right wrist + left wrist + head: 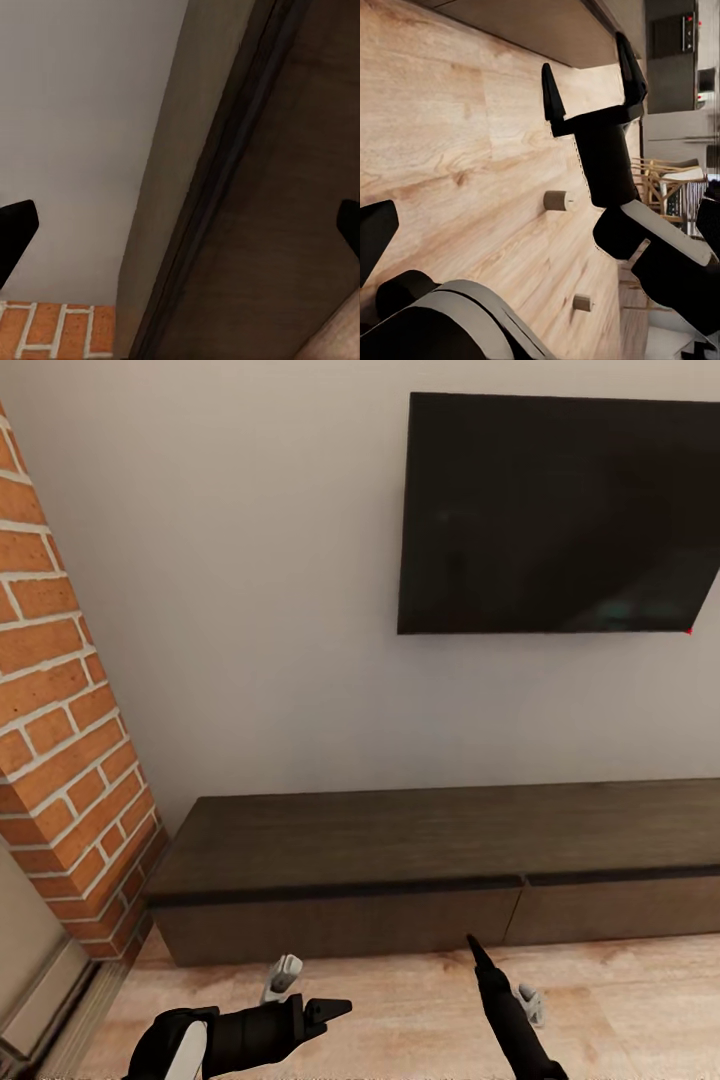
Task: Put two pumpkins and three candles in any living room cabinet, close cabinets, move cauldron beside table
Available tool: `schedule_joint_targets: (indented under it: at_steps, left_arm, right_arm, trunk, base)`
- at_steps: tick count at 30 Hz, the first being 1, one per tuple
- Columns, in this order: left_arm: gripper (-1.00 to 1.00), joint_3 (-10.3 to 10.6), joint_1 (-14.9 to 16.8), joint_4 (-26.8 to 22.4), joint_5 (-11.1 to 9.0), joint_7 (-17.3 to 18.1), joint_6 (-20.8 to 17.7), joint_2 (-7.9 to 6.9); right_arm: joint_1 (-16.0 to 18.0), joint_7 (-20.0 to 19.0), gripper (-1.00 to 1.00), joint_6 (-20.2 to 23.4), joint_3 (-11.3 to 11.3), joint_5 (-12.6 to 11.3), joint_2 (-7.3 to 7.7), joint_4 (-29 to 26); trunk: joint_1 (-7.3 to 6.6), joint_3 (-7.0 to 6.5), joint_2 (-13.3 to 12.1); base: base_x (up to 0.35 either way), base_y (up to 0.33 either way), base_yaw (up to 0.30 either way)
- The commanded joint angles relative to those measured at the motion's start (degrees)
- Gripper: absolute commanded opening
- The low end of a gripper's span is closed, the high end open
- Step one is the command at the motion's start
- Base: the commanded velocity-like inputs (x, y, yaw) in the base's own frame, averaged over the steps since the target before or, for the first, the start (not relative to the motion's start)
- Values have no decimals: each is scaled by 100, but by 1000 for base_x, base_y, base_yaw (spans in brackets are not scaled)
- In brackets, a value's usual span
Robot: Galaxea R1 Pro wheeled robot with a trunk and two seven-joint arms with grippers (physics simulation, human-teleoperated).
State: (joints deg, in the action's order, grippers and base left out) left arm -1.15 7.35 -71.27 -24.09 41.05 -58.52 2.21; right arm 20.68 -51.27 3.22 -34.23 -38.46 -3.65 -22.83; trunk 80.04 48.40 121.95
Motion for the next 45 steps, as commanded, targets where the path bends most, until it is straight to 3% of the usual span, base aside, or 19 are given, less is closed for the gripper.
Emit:
schedule_joint_targets:
  at_steps: [1, 6, 10, 21, 29, 38, 42, 45]
  left_arm:
    - [100, -14, 3, -1, 26, 64, -20, 3]
    - [100, -30, 3, -1, 20, 117, -19, -7]
    - [100, -33, 3, -1, 19, 122, -19, -5]
    - [100, -34, 3, -34, 13, 135, -19, -2]
    - [100, -55, 3, -54, 15, 960, -29, -47]
    - [100, -96, 12, -171, -34, 1069, -72, -56]
    - [100, -117, 13, -176, -248, 1154, -62, -34]
    - [100, -108, 12, -176, -301, 1178, -51, -29]
  right_arm:
    - [127, -15, 100, 104, -17, -34, -18, 17]
    - [488, 1, 100, 234, -23, -158, -59, 41]
    - [544, 14, 100, 240, -12, -411, -141, 42]
    - [560, 214, 100, 489, -22, -485, -89, 51]
    - [560, 193, 100, 503, -34, -487, -70, 60]
    - [560, 165, 100, 499, -40, -493, -58, 64]
    - [554, 156, 100, 490, -41, -503, -52, 61]
    - [552, 144, 100, 482, -71, -565, -51, 60]
  trunk:
    - [22, 24, 44]
    - [131, 114, 244]
    - [219, 186, 405]
    - [461, 383, 846]
    - [637, 527, 1167]
    - [834, 688, 1528]
    - [922, 760, 1688]
    - [988, 814, 1809]
  base:
    - [0, 0, 0]
    - [0, 0, 0]
    - [0, 0, 0]
    - [0, 0, 0]
    - [0, 0, 0]
    - [0, 0, 0]
    - [0, 0, 0]
    - [0, 0, 0]
